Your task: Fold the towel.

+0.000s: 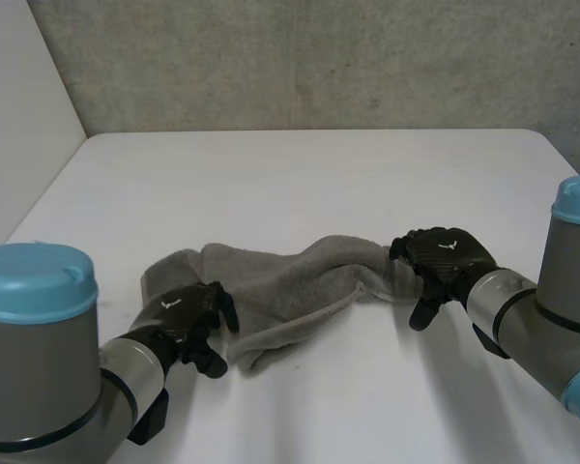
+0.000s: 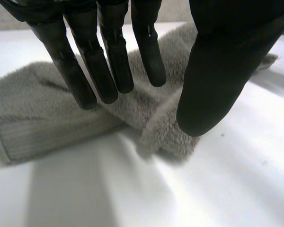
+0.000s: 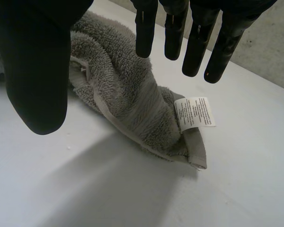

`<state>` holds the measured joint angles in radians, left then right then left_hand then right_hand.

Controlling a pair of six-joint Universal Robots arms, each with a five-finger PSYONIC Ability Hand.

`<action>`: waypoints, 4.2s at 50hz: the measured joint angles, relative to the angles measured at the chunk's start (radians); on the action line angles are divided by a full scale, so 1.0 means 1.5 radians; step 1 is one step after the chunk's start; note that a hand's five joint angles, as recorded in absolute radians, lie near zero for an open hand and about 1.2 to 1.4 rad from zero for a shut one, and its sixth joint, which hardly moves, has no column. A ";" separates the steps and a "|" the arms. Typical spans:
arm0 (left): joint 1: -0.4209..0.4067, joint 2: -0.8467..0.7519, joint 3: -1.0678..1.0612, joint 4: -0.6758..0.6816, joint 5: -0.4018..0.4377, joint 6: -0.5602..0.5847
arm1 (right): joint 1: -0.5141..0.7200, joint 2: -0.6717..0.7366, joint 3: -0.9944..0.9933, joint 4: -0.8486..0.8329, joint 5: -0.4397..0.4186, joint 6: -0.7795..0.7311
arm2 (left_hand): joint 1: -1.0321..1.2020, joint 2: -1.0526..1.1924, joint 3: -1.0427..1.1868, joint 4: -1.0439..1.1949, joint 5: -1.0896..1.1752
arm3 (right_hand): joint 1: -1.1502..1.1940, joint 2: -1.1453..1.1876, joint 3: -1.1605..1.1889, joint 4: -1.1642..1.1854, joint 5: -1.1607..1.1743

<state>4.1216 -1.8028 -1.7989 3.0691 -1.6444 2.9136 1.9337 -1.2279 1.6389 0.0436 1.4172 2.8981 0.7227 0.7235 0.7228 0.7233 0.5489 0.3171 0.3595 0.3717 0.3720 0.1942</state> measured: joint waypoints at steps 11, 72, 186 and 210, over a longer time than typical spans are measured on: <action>-0.003 -0.071 0.027 0.024 -0.001 0.000 | 0.001 0.005 0.014 -0.021 0.001 -0.003 | -0.009 -0.010 -0.009 -0.012 -0.010 | 0.000 0.000 0.000 0.000 0.000; 0.102 -0.226 0.645 0.160 0.008 0.264 | 0.008 0.250 -0.549 -0.334 0.031 -0.131 | 0.299 0.329 0.328 0.330 0.319 | 0.437 0.545 0.539 0.545 0.521; 0.254 -0.265 0.277 0.040 0.154 0.518 | -0.122 0.010 0.133 -0.207 -0.087 -0.100 | -0.092 -0.092 -0.093 -0.092 -0.093 | 0.437 0.545 0.543 0.545 0.531; 0.233 -0.251 0.275 -0.034 0.111 0.519 | -0.126 0.015 0.130 -0.212 -0.087 -0.105 | 0.261 0.267 0.266 0.263 0.262 | 0.437 0.545 0.543 0.545 0.531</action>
<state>4.4715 -2.1797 -1.3863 3.0182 -1.4774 3.6919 1.7452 -1.2060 1.8335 -0.2738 1.2870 2.7409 1.1146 1.1243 1.1226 1.1180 0.9417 0.9721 1.1769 1.1859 1.1894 0.9910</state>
